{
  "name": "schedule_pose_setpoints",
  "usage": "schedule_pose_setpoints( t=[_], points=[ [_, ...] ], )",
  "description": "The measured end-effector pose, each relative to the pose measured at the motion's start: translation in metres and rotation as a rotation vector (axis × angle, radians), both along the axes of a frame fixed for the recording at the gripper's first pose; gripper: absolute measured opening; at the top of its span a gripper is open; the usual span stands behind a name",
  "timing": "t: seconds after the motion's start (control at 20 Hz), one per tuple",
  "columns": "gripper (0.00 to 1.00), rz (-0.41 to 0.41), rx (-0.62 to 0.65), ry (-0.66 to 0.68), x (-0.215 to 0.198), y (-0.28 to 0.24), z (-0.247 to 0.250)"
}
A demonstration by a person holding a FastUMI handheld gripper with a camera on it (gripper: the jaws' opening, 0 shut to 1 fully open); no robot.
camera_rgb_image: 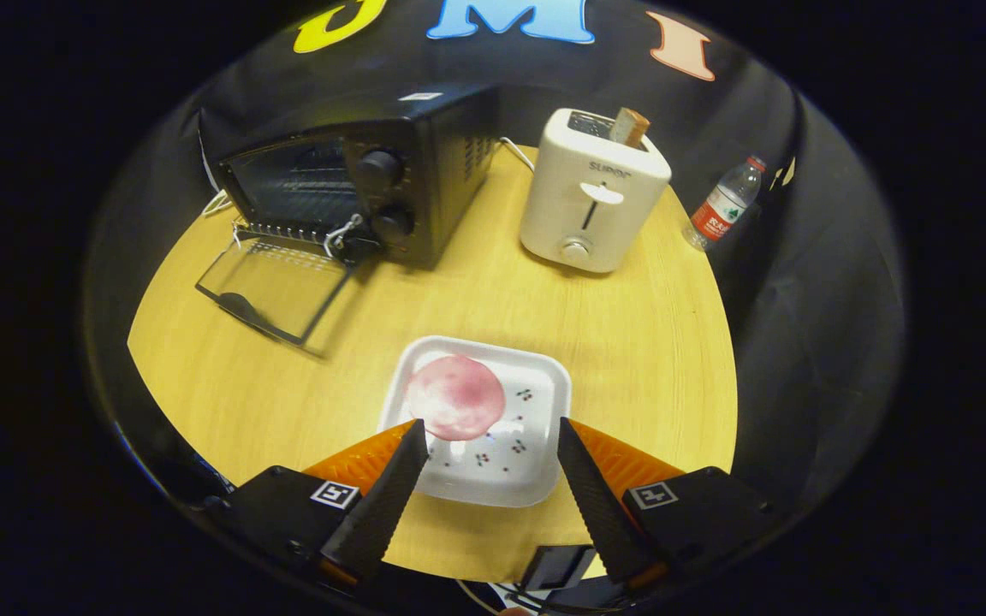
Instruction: Open the toaster oven, put the food inside, and close the toaster oven door.
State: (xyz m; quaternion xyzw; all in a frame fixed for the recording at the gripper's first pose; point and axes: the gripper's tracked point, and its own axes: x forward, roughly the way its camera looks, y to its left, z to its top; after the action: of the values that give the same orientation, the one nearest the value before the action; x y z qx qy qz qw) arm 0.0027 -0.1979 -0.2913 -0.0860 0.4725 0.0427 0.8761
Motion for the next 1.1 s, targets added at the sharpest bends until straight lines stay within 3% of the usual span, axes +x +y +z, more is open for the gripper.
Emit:
schedule_pose_setpoints(
  t=[0.25, 0.45, 0.65, 0.75, 1.05, 1.1],
  points=[
    [0.99, -0.007, 0.011, 0.147, -0.003, -0.038, -0.042],
    [0.96, -0.007, 0.049, 0.185, 0.005, -0.039, -0.056],
    [0.56, -0.037, 0.093, 0.235, 0.005, -0.034, -0.065],
    [0.36, -0.097, 0.110, 0.243, 0.007, -0.038, -0.062],
    [0.02, -0.197, 0.229, 0.245, 0.005, -0.042, -0.063],
    [0.02, -0.232, 0.255, 0.250, 0.001, -0.039, -0.064]
  ],
)
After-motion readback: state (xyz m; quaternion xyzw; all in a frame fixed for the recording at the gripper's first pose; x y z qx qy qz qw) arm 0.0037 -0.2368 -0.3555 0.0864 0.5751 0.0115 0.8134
